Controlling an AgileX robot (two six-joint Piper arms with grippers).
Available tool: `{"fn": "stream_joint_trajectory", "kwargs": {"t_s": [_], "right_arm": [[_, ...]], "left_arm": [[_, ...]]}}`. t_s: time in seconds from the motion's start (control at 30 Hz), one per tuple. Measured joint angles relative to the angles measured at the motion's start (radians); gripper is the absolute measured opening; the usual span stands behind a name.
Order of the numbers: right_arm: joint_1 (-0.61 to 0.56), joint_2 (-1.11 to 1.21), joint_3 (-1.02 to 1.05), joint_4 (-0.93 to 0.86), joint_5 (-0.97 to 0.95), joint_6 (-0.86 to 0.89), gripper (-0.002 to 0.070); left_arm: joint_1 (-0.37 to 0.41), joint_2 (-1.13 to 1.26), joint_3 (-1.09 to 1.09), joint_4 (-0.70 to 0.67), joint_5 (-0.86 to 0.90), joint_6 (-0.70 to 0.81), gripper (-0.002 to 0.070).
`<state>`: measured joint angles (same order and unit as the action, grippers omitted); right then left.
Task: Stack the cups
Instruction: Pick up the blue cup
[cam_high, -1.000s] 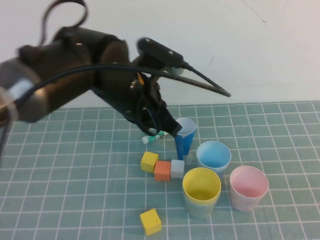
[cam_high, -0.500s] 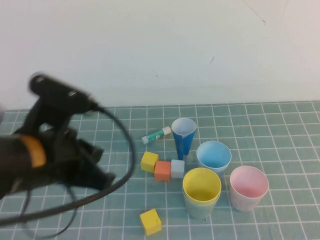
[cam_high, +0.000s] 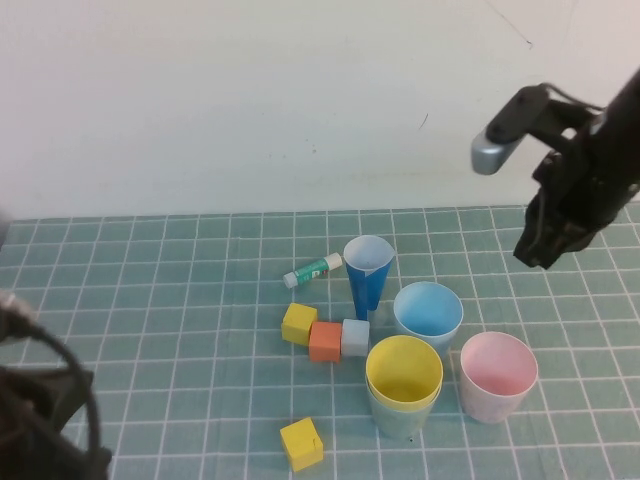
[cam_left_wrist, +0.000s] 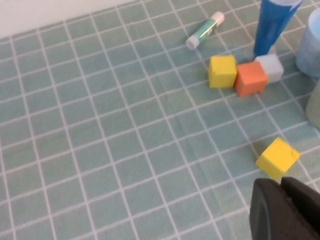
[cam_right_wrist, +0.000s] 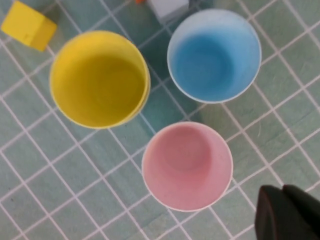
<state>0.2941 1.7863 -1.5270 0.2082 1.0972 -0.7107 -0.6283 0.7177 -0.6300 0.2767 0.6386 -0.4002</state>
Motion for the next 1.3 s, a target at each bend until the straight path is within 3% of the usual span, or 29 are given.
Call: {"fn": "stream_joint_trajectory", "kwargs": {"t_s": [0.17, 0.5, 0.7, 1.07, 1.23, 1.3], "right_arm": [[0.000, 0.166, -0.141, -0.018, 0.094, 0.003, 0.0039], [0.048, 0.337, -0.261, -0.010, 0.033, -0.014, 0.0346], [0.077, 0.410, -0.266, -0.012, -0.085, -0.006, 0.0377], [0.077, 0.535, -0.285, -0.016, -0.166, 0.027, 0.0363], [0.077, 0.547, -0.300, -0.016, -0.155, 0.030, 0.0116], [0.075, 0.543, -0.312, -0.016, -0.143, 0.031, 0.0048]], "left_arm": [[0.000, -0.081, 0.033, 0.003, 0.053, -0.013, 0.0001], [0.000, -0.104, 0.033, 0.003, 0.073, -0.033, 0.0001], [0.000, -0.104, 0.033, 0.005, 0.107, -0.033, 0.0001], [0.000, -0.106, 0.035, 0.049, 0.165, -0.033, 0.0001], [0.000, -0.106, 0.035, 0.053, 0.168, -0.033, 0.0001], [0.000, -0.106, 0.035, 0.055, 0.168, -0.033, 0.0001]]}}
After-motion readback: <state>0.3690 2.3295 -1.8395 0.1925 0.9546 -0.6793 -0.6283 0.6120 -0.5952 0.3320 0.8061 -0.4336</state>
